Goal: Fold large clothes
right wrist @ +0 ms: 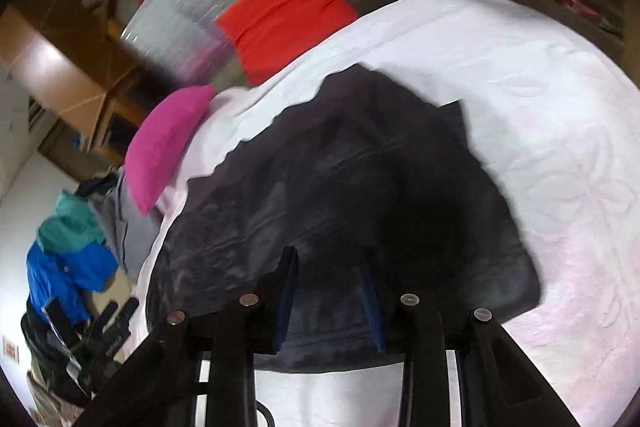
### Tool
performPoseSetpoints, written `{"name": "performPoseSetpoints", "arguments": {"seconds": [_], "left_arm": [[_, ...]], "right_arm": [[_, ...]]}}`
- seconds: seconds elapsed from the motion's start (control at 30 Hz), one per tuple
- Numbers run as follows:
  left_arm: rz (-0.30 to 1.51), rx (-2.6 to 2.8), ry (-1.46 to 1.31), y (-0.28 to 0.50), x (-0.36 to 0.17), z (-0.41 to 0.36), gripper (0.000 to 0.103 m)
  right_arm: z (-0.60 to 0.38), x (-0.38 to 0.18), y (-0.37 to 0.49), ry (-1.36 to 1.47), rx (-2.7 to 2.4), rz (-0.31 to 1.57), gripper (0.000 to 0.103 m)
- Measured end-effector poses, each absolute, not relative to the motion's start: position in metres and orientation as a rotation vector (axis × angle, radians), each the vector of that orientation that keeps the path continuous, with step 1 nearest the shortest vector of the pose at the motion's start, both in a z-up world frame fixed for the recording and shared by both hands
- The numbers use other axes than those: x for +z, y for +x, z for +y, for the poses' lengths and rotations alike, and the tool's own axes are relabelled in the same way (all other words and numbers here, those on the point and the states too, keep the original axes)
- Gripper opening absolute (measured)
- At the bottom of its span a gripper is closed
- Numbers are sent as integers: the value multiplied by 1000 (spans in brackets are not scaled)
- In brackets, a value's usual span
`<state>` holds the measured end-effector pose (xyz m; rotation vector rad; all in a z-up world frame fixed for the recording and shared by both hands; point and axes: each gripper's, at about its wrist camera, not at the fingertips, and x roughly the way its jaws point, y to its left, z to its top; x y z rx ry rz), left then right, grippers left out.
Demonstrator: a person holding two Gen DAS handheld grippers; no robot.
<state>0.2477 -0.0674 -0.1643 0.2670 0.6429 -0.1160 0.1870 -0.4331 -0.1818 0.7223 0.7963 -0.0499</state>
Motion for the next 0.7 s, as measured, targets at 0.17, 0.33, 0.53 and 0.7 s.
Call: {"name": "performPoseSetpoints", "arguments": {"seconds": [0.17,0.33,0.53,0.7], "left_arm": [[593,-132,314,239,-161,-82,85],[581,-140,322,232,-158,-85,85],[576,-142,313,231,-157,-84,85],[575,-139,321,230,-159,-85,85]], "right_arm": [[-405,-183,201,658,14,851,35],[-387,-188,209,626,45,888,35],[-379,-193,211,609,54,915,35],[-377,-198,214,612,51,929,35]]}}
